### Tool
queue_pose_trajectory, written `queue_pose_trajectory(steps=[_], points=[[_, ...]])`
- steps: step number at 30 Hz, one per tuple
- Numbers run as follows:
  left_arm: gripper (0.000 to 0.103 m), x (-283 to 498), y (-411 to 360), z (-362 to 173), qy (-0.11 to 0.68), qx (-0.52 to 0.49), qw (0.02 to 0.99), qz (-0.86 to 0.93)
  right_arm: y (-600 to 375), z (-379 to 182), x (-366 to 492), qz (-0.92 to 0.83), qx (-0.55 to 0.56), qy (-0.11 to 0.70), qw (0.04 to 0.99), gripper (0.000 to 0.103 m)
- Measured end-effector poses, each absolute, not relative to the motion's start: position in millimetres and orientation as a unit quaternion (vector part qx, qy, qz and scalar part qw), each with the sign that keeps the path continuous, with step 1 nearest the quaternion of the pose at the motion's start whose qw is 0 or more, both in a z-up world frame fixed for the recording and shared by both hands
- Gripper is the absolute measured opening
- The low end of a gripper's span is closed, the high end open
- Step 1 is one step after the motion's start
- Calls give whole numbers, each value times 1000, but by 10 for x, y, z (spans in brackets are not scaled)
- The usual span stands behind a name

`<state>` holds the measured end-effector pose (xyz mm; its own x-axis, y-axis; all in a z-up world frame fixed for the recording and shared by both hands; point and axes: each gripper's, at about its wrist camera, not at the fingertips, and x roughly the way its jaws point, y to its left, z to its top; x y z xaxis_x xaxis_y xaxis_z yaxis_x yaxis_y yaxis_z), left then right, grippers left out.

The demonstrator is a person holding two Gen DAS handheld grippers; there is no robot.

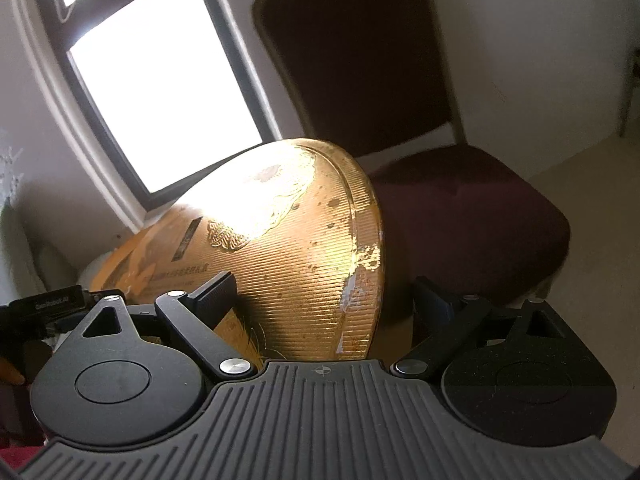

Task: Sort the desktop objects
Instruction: 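Tilt the held lid down over the box opening with both grippers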

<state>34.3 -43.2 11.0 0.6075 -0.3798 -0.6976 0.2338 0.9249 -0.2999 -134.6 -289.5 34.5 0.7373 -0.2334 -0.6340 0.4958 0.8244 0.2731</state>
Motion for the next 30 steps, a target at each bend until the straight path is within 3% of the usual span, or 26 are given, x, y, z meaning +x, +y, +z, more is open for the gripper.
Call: queue_pose_trajectory(steps=[11,30], points=[[97,660,448,267,366,-125,919,-76,-2562,339,-226,-93,189,280,937,94],[97,1474,1080,47,364,-83,927,28,-2180,-655,1581,9,262,299,918,94]])
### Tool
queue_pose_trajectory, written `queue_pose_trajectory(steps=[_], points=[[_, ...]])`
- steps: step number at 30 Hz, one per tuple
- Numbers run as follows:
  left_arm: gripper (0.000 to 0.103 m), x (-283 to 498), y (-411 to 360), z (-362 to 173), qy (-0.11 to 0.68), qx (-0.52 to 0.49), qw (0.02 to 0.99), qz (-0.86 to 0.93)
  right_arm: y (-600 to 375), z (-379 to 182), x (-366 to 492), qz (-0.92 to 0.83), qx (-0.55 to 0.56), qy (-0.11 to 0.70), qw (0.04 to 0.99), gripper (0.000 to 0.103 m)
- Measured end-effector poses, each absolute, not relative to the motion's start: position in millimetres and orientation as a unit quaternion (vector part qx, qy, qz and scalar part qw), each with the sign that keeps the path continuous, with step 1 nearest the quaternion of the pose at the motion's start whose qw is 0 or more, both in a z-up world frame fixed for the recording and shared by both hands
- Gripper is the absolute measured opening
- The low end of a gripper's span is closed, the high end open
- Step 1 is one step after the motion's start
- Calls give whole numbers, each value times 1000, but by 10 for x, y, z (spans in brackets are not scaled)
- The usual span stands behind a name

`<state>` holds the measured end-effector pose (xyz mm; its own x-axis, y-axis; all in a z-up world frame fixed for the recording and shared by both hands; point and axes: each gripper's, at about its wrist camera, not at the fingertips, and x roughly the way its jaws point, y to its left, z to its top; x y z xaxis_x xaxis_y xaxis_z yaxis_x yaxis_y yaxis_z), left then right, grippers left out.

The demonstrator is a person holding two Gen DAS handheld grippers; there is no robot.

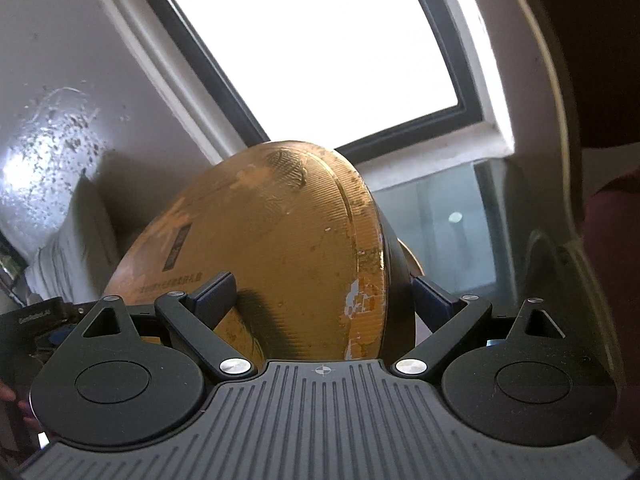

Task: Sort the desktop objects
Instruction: 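Tilt the held lid down over the box opening with both grippers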

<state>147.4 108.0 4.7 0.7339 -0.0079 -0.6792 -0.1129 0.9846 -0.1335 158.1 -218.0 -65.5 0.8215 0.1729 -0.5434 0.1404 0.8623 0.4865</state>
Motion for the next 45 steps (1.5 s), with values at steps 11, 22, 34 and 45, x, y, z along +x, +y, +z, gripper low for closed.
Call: queue_pose_trajectory(steps=[11,22,34,45], points=[[97,1767,1143,-255,376,-82,923,28,-2178,-1002,1979,-4,269,319,909,94],[97,1807,1029,-355,383,-60,922,14,-2249,-1111,1859,-25,285,329,900,94],[97,1826,993,-387,382,-29,923,21,-2289,-1260,1877,-33,304,339,890,94],[98,1687,1079,-605,348,-49,936,17,-2206,-1335,1810,-32,271,310,910,95]])
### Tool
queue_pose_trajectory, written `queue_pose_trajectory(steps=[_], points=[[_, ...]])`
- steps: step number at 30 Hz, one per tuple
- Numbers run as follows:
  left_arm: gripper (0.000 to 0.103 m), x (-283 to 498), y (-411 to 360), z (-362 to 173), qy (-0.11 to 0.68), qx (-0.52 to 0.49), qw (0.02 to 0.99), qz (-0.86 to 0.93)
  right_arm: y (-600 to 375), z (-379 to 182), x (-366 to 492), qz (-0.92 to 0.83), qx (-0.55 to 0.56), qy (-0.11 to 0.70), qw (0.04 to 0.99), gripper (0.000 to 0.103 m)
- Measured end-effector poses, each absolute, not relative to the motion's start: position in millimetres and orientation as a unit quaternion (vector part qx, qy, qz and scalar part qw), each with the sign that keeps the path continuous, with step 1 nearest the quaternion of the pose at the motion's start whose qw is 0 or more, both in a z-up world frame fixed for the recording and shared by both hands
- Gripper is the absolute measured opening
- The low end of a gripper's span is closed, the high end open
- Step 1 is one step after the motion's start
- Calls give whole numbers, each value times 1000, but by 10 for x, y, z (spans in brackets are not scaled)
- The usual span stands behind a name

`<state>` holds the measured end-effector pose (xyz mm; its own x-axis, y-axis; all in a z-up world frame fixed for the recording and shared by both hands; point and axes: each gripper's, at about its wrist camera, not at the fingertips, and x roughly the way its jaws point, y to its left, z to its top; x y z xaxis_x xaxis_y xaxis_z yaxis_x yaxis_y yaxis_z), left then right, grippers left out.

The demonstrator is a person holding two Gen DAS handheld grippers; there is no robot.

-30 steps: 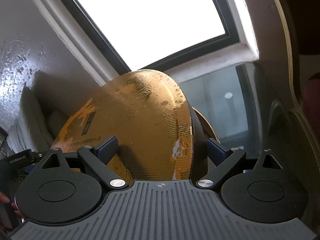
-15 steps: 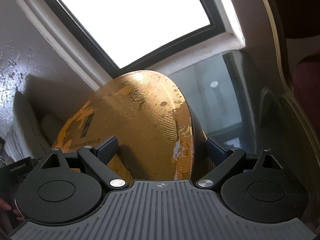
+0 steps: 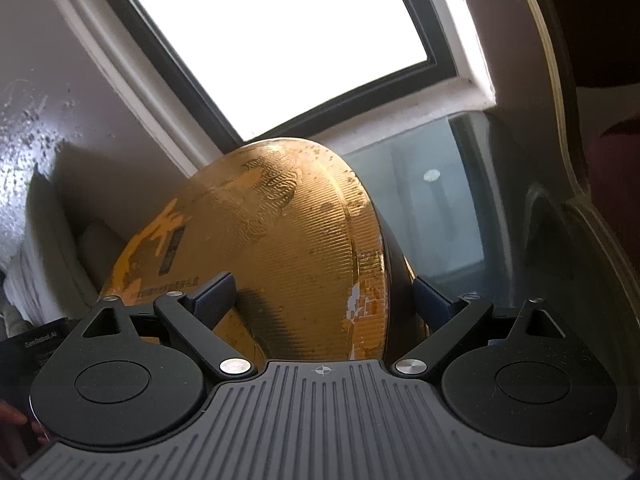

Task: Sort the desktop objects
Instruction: 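Tilt the held lid down over the box opening with both grippers, then lower the lid onto the box rim and open both grippers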

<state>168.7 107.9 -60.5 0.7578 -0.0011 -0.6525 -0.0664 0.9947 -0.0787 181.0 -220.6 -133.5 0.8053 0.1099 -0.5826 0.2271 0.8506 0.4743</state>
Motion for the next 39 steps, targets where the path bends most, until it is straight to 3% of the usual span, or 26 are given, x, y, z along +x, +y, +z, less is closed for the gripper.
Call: queue_pose_trajectory(steps=[7,14,23,33,39], points=[[101,1755,1041,-560,357,-49,933,26,-2262,-1364,1890,-38,285,317,904,99],[102,1635,1053,-285,365,-62,928,46,-2317,-998,1885,-106,264,319,904,99],[102,1023,899,-118,429,-40,900,66,-1912,-392,1229,-62,210,323,921,100],[102,373,544,-60,476,-25,879,32,-1374,-337,531,1,160,392,906,100],[102,146,436,-81,478,-9,878,25,-1388,-273,272,-5,175,390,904,100]])
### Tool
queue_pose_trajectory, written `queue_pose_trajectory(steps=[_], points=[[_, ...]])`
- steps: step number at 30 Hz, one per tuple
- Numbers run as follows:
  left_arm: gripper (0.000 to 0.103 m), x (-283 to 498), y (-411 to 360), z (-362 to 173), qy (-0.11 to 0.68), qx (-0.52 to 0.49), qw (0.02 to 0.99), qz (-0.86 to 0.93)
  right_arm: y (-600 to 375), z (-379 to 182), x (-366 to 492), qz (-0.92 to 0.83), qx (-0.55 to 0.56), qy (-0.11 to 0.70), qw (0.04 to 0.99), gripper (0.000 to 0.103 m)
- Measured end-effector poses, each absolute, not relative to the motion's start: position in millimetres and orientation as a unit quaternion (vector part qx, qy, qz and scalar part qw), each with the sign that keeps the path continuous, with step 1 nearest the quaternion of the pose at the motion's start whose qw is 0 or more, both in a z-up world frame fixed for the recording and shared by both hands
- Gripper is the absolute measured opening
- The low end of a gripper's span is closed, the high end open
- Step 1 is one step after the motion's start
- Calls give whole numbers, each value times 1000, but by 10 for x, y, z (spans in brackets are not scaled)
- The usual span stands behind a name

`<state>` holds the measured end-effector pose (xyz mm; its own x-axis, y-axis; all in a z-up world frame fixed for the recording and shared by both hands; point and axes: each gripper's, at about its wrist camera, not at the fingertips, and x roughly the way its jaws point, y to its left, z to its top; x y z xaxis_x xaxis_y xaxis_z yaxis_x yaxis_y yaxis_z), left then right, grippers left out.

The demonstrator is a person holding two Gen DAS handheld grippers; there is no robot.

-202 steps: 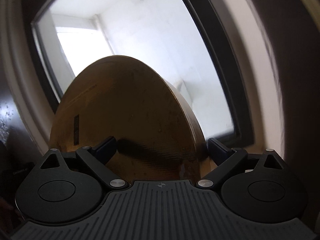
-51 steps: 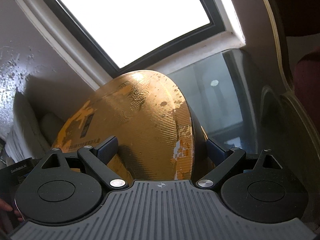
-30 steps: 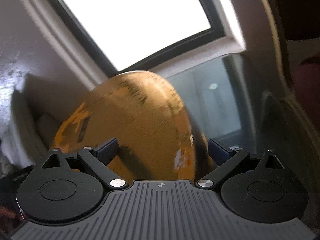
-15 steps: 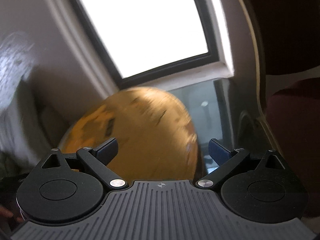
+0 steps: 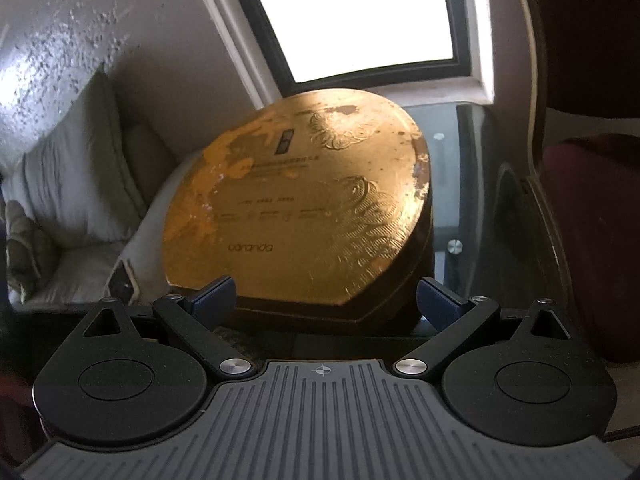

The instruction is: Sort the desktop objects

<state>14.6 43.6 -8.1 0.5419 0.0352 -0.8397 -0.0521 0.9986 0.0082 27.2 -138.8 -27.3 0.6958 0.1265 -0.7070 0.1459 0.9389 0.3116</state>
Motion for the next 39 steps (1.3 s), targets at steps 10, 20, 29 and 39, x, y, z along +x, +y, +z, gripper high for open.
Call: queue_pose_trajectory(steps=[10,20,29,39], points=[[102,-157,340,-37,459,1,888,29,-1490,-260,-82,-22,215,378,900,100],[102,-303,296,19,430,23,902,25,-1398,-353,-294,-27,221,371,902,100],[102,-56,428,27,421,7,906,27,-1324,-359,-41,-25,184,378,907,100],[102,483,597,-143,439,-1,897,46,-1236,-451,530,-25,127,382,915,69]])
